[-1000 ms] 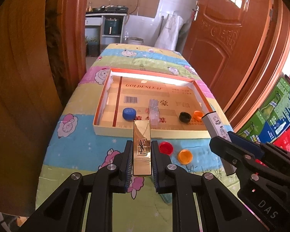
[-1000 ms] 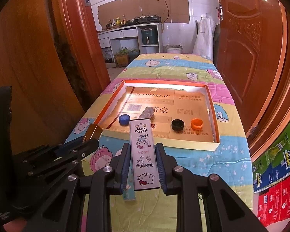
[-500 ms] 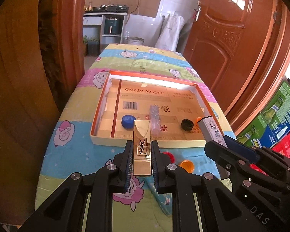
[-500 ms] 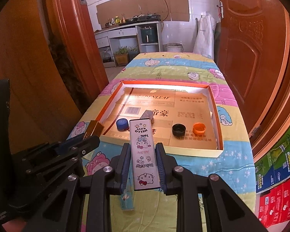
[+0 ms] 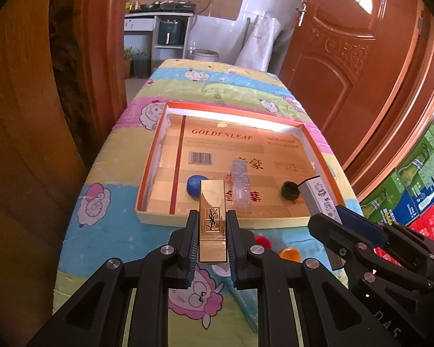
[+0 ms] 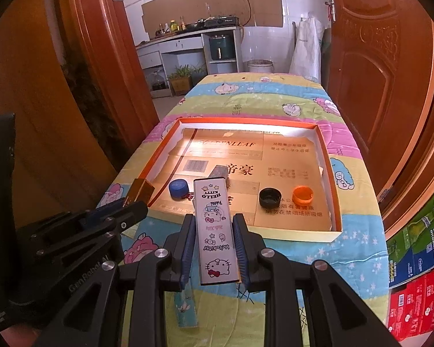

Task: Organize rigid objects
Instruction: 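Carry the gold lipstick and white box over the box lid with both tools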

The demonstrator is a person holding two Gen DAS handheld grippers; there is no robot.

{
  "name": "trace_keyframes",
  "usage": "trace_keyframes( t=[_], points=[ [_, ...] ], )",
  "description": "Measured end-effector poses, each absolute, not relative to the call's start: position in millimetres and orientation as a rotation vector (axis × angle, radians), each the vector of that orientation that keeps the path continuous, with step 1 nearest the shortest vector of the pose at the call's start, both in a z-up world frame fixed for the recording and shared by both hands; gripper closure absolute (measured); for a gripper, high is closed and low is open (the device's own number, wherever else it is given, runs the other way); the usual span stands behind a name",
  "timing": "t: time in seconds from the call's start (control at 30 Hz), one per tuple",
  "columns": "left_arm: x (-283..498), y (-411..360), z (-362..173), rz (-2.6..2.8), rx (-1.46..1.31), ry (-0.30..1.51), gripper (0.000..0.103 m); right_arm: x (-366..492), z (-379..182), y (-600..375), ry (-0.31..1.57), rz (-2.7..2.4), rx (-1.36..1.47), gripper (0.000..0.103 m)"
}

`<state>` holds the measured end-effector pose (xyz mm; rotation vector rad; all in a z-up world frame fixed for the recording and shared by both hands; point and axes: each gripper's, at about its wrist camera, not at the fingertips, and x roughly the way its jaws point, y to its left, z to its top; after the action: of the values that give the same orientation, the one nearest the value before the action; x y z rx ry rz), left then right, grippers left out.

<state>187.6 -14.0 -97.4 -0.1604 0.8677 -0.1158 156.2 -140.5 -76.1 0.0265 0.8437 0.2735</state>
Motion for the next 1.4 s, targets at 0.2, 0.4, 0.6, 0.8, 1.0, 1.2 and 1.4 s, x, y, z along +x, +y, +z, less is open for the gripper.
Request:
trace_keyframes(
  t=[0.2, 0.4, 0.6, 0.8, 1.0, 1.2, 1.4],
  points=[
    [194, -9, -102, -0.1, -0.165, 0.87, 0.085, 163, -78, -142, 0.846, 0.267, 0.031, 0.077],
    [205, -8, -109, -0.091, -0.159, 0.886, 0.085, 174, -86, -149, 0.857, 0.258, 0.044, 0.077],
    [223, -8, -112, -0.09, -0.168, 0.896, 0.085, 191, -91, -154, 0.856, 0.251, 0.058, 0.077],
    [250, -15, -114, -0.106, -0.15, 0.91, 0.085, 216, -92, -156, 0.851, 0.249, 0.086, 0.077],
    [283, -20, -121, -0.118, -0.147, 0.933, 0.085, 247, -99, -155, 0.868, 0.239, 0.125, 0.077],
    [312, -22, -125, -0.11, -0.139, 0.932, 0.085, 274, -108, -147, 0.893, 0.219, 0.119, 0.077],
    [334, -25, -129, -0.11, -0.126, 0.939, 0.085, 296, -117, -148, 0.921, 0.195, 0.123, 0.077]
  ],
)
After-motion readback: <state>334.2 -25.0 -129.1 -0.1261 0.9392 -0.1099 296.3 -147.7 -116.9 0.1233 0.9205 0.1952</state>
